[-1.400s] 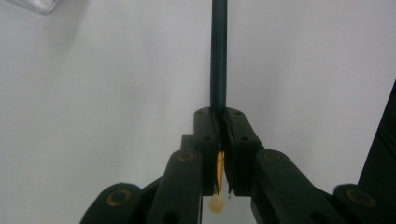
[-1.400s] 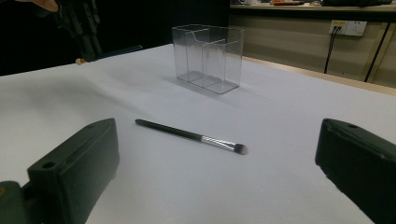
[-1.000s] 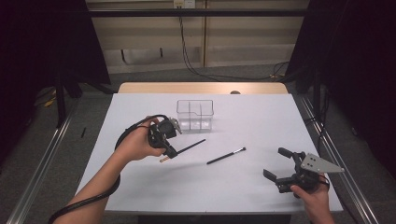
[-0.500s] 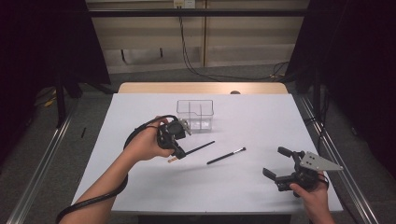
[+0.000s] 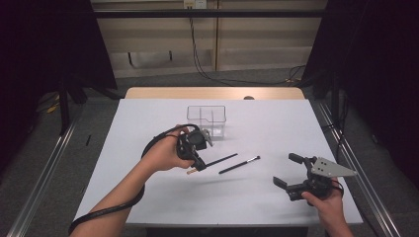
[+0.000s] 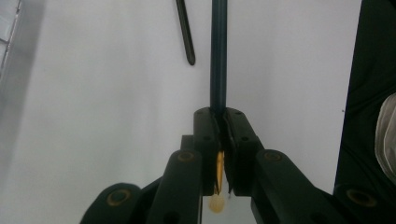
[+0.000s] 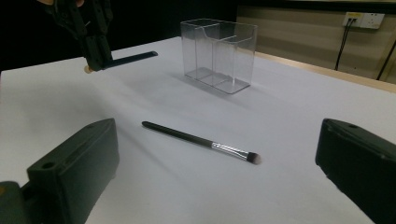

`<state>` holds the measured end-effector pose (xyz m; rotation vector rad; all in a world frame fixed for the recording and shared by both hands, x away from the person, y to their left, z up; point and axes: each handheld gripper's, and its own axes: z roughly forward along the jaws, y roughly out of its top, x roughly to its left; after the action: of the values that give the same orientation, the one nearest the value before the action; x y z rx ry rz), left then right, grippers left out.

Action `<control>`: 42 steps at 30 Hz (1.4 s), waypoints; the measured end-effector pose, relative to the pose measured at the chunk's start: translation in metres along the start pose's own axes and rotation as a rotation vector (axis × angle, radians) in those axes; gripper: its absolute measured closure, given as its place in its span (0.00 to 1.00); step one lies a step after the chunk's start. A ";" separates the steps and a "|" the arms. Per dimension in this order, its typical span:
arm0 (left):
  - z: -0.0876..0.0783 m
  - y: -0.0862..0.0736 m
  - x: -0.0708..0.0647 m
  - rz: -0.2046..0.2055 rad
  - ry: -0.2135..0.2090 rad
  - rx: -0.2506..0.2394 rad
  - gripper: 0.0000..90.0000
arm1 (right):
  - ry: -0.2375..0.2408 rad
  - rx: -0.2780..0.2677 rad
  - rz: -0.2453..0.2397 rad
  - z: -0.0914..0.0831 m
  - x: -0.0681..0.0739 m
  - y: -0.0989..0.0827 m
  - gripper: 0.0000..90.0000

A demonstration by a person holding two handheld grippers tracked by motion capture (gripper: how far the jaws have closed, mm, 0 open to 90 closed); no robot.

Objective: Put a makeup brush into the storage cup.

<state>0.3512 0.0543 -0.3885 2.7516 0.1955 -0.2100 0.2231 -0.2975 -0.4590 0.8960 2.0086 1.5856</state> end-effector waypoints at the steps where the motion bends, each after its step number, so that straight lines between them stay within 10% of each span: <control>1: 0.001 0.001 -0.001 -0.001 0.000 -0.001 0.94 | 0.003 0.003 -0.005 0.001 0.001 0.001 0.00; 42: 0.006 0.018 -0.010 0.043 -0.014 0.028 0.94 | 0.139 0.253 -0.092 0.046 0.005 0.067 0.00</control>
<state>0.3433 0.0348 -0.3856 2.7788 0.1309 -0.2221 0.2652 -0.2528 -0.4060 0.7869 2.3517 1.4003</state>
